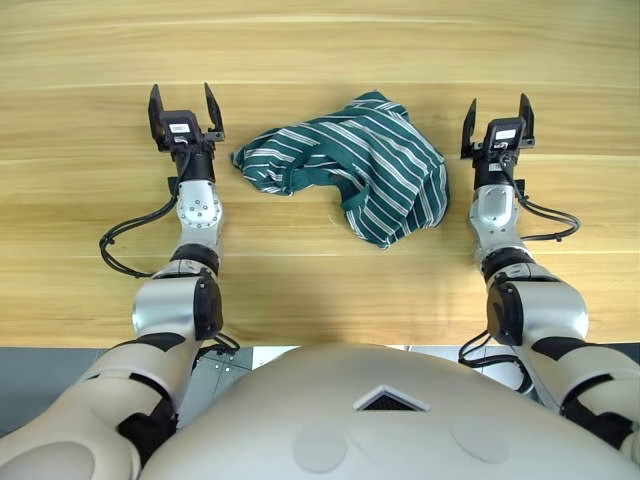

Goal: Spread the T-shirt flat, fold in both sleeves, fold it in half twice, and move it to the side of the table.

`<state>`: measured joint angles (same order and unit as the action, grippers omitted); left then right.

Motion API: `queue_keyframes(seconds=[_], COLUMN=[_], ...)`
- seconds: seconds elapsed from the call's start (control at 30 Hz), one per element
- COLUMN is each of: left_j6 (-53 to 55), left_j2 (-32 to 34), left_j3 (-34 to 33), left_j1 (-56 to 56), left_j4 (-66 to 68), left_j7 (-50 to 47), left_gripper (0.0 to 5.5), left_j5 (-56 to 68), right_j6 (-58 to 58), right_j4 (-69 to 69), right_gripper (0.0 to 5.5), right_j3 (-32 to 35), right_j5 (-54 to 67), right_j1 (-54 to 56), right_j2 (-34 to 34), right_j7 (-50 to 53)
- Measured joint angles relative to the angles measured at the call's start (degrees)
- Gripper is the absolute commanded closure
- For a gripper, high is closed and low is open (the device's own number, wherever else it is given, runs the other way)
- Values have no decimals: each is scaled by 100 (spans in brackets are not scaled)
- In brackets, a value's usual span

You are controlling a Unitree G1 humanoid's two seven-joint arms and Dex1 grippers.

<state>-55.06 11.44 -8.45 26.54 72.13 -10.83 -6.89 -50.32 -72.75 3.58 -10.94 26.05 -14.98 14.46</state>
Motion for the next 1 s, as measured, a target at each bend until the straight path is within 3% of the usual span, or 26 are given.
queue_keyframes(seconds=[0.47, 1.0], left_j6=[-255, -232], left_j2=[-55, -82], left_j3=[-223, -327], left_j1=[-23, -24], left_j4=[-5, -2], left_j7=[904, 788], left_gripper=[152, 152], left_j5=[505, 594], right_j6=[1, 0], right_j4=[2, 2], right_gripper=[180, 180], right_j3=[-12, -121], right_j5=[-132, -178], right_j1=[-30, -29], right_j2=[-92, -124], right_j7=[179, 195])
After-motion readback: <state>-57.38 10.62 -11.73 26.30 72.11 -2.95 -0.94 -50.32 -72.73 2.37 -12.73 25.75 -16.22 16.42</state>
